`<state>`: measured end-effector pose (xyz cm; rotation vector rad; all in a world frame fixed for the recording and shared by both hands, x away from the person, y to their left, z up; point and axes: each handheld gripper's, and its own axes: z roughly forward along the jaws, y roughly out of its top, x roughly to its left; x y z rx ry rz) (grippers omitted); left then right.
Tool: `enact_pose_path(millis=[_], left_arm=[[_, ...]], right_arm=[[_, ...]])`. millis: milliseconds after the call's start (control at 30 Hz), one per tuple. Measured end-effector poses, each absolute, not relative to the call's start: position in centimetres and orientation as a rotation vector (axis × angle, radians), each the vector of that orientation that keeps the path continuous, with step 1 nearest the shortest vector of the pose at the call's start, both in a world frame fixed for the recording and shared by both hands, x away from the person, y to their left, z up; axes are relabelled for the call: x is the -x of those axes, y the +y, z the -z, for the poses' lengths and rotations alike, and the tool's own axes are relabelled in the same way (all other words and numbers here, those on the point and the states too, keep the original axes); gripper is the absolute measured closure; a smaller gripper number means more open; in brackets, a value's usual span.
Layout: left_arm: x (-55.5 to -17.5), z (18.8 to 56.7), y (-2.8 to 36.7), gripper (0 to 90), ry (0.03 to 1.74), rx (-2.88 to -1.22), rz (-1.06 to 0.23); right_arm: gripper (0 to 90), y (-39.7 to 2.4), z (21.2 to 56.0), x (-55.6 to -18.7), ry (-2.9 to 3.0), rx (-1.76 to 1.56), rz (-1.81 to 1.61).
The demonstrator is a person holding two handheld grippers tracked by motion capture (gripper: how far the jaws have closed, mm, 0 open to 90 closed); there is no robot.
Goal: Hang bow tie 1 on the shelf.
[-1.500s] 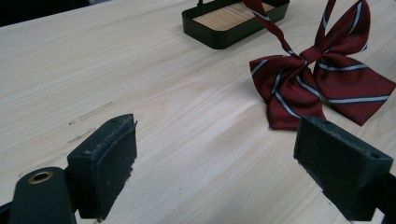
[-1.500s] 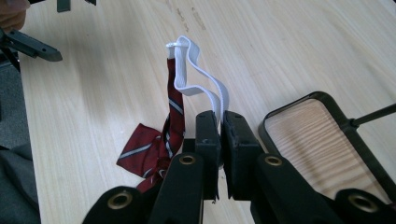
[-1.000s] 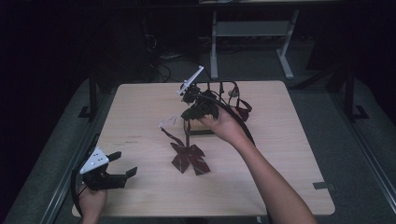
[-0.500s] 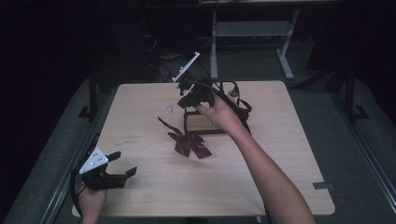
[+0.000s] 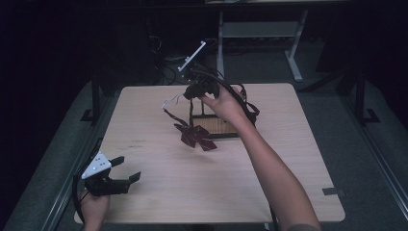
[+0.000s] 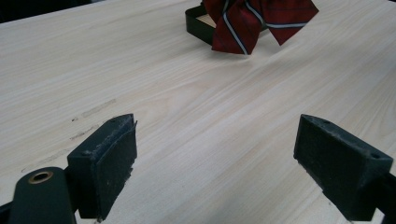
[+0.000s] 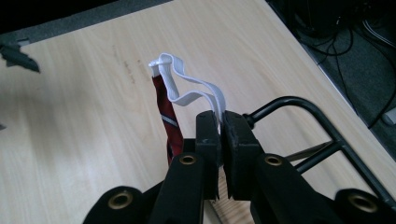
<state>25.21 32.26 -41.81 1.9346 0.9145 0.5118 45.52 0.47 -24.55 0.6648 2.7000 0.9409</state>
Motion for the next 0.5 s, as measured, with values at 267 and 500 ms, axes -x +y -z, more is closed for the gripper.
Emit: enact_pose_path(millis=[267,500], left_arm=[[-25.2,41.8,32.4,12.8,0.919,-1.927,-0.508],[-25.1,41.8,32.5,12.8,0.924,-1.925,-0.502]], right_arm=[[84.8,0.7,24.2,-47.5,2.680,-0.711,-0.919],[84.8,0.7,24.7,-49.2,2.670,-0.765,-0.883]])
